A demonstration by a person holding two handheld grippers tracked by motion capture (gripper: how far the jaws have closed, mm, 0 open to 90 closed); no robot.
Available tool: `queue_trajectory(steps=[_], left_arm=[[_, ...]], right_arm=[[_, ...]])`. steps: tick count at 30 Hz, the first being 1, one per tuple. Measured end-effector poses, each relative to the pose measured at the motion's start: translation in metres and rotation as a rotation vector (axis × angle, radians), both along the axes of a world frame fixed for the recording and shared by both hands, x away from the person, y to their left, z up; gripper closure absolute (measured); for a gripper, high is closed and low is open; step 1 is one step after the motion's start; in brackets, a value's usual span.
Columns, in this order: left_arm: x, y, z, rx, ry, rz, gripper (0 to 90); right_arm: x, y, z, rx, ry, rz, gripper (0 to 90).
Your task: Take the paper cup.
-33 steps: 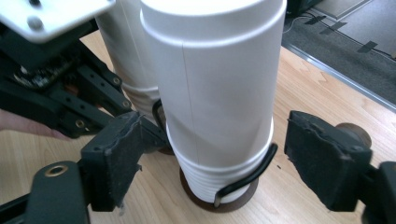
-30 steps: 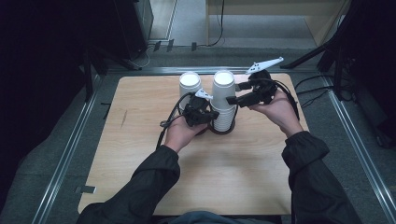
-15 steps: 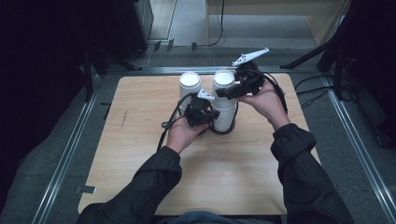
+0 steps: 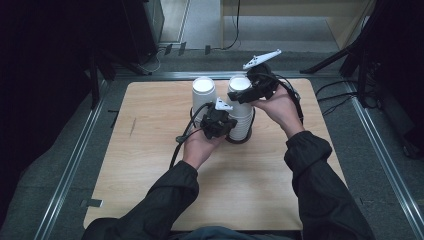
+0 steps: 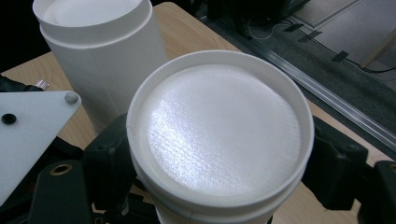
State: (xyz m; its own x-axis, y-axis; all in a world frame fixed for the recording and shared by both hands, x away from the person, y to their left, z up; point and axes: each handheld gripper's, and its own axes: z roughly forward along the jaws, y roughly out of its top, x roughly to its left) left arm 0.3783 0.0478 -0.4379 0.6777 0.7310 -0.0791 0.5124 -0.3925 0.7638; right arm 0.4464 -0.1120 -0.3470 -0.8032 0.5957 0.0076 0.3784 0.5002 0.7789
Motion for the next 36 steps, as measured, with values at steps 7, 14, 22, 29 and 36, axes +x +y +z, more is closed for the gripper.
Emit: queue_trajectory(steps=[7,14,22,29,36], left_arm=[[0.000,-0.002,0.000,-0.005,0.005,-0.004,89.9],[0.000,-0.001,0.000,-0.001,0.007,-0.016,89.8],[0.000,-0.002,0.000,0.000,0.008,-0.019,89.7],[0.000,-0.002,-0.001,0.006,0.011,-0.015,89.2],[0.000,0.001,-0.001,-0.001,0.023,-0.024,86.7]], right_arm=[[-0.003,0.003,0.001,-0.019,-0.027,-0.006,23.6],[-0.005,0.005,0.003,-0.038,-0.041,-0.003,24.3],[-0.006,0.006,0.005,-0.050,-0.038,-0.005,25.0],[-0.010,0.005,0.031,-0.008,-0.061,-0.012,25.4],[-0.016,0.004,0.058,-0.018,-0.068,0.005,25.2]])
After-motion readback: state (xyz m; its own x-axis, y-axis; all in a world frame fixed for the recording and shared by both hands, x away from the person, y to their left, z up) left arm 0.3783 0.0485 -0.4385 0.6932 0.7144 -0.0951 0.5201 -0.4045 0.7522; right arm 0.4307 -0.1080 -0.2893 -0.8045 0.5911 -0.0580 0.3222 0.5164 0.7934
